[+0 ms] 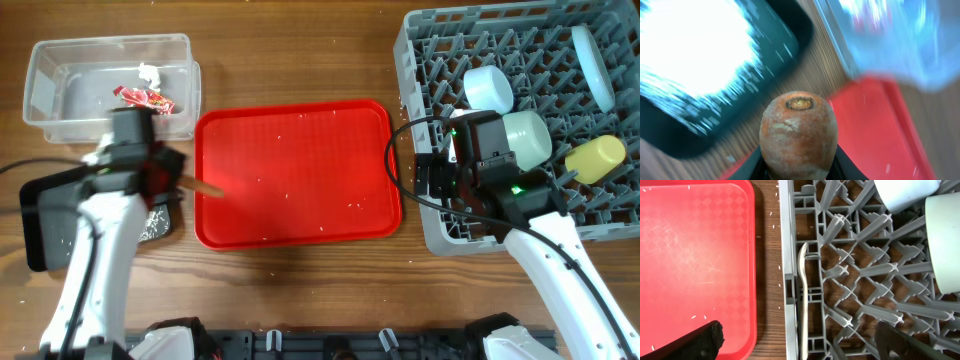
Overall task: Sort waste into correct bins and load items into the dishwasher rack
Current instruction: 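Carry the carrot left and drop it onto the black tray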
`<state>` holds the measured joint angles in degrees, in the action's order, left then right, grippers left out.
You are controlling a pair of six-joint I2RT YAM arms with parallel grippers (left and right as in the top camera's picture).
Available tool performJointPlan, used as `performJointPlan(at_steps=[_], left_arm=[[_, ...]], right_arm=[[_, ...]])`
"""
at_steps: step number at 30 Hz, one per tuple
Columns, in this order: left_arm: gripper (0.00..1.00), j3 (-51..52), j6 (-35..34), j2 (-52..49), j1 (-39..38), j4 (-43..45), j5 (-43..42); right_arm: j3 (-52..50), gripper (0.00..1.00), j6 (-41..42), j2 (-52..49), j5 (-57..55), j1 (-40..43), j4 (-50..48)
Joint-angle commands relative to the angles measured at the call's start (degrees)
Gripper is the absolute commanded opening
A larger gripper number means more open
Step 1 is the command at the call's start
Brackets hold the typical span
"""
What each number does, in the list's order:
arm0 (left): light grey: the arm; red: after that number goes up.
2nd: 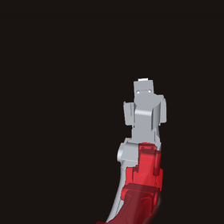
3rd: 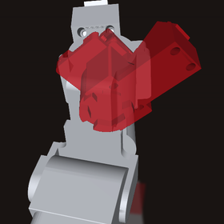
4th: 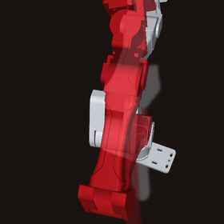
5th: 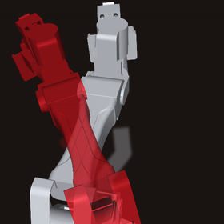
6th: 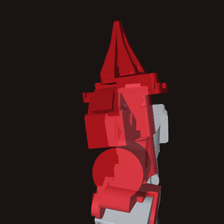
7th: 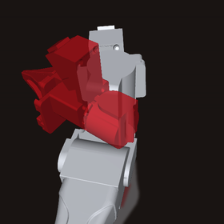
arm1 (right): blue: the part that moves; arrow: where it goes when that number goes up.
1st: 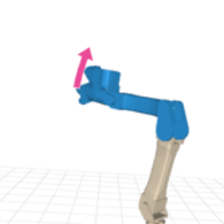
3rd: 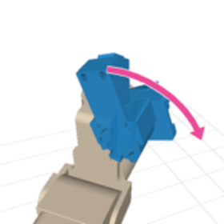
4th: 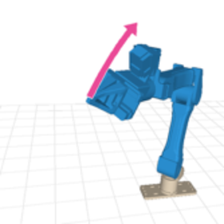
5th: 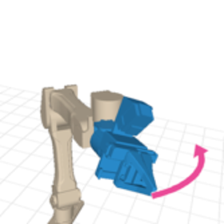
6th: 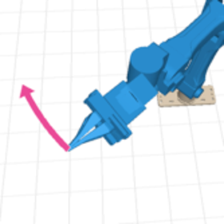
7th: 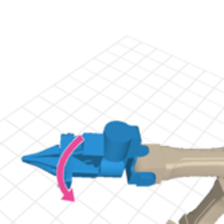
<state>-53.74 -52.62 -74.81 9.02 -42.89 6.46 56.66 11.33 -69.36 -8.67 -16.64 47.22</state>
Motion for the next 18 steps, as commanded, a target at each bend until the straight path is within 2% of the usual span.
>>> performJointPlan(at_steps=[1, 6, 9, 13, 18], left_arm=[[0.15, -0.9, 3.0, 0.4, 10.6, -0.1, 1.6], [0.16, -0.9, 2.9, -4.7, 24.3, 2.4, 1.6], [0.15, -0.9, 2.9, -9.0, 28.3, 3.8, 1.6], [0.16, -0.9, 2.8, -15.7, 30.8, 7.1, 1.6], [0.26, -0.9, 2.8, -20.3, 30.9, 10.1, 1.6]], right_arm=[[0.7, 0.99, 0.8, 0.3, -1.0, 0.2, 0.0], [0.7, 0.99, 0.8, 0.3, -1.0, 0.2, 0.0], [0.7, 0.99, 0.9, 0.3, -1.0, 0.2, 0.0], [0.7, 0.99, 0.8, 0.3, -1.0, 0.2, 0.0], [0.7, 0.99, 0.8, 0.3, -1.0, 0.2, 0.0]])
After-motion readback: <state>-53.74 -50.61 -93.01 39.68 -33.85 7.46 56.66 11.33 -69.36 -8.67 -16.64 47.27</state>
